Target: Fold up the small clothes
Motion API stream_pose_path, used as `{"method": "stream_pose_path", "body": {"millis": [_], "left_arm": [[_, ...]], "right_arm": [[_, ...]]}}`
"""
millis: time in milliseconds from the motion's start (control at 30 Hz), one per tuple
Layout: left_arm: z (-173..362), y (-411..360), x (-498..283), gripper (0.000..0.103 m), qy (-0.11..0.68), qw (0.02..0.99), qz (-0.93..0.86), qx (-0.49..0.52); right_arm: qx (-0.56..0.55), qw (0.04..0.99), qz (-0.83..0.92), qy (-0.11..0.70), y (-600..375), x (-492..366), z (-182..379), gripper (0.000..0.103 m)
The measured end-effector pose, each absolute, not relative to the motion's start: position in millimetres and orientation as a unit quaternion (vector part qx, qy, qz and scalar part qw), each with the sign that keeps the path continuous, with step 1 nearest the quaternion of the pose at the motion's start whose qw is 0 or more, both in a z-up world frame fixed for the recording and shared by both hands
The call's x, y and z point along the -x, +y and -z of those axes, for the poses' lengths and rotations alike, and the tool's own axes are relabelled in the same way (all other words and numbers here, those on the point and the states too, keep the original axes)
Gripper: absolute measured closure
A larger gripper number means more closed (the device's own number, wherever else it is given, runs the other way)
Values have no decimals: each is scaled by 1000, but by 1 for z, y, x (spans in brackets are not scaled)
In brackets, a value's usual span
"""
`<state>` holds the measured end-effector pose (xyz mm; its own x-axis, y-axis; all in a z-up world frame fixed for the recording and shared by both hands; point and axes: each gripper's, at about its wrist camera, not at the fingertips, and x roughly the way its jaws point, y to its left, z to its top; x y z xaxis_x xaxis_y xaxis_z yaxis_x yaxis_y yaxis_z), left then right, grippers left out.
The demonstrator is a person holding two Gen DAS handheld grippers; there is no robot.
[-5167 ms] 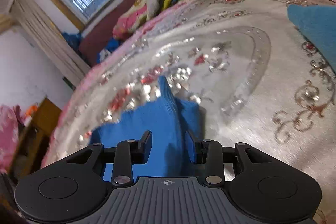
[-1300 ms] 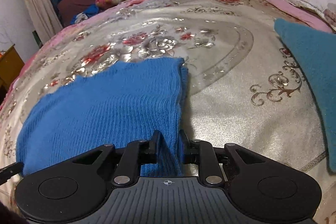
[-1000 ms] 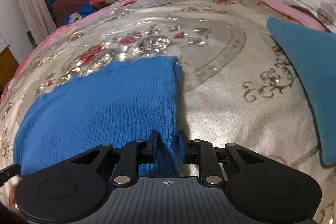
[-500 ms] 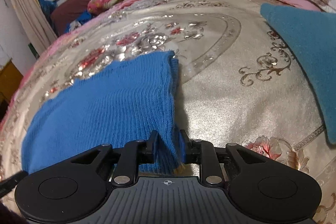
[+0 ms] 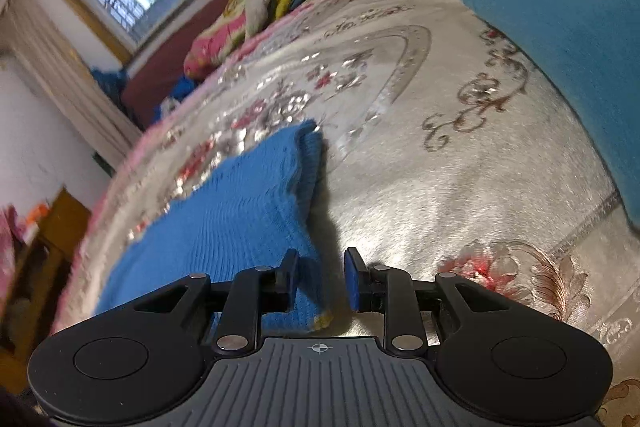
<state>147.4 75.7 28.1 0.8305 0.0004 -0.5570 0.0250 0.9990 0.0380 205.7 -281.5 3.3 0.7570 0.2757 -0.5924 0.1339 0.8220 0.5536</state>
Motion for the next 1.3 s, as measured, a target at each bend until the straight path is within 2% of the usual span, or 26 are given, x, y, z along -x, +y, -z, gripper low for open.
{"method": "stream_pose_path", "body": {"millis": [133,400,500,767,900,967,1100,1300], "left_arm": [[-26,12,-145,63,275,955,77,-82],[10,-106,-140,54,225,916,178,-279],[23,-126,-148,54,222,903,183,-321],[44,-157,-163,52,169,887,172,-394],[47,-166,-171,52,150,890,169,-395],[44,-165,-175,56,155,897,172,-377],[36,-157,-176,75,165,910,182,-334],[25,-144,-175,79,171,927,196,-270]], "right_arm": [[-308,889,-38,337,-300,-205,-6,77],[-344,869,-54,352,-321,-206,3,77],[-358,864,-63,348,-325,-205,1,73],[-425,833,-83,345,-344,-209,6,71],[-429,830,-100,342,-341,-230,3,60],[-421,833,-110,342,-338,-248,1,55],[-436,819,-124,351,-333,-285,10,48],[-446,801,-138,375,-319,-319,28,49]]}}
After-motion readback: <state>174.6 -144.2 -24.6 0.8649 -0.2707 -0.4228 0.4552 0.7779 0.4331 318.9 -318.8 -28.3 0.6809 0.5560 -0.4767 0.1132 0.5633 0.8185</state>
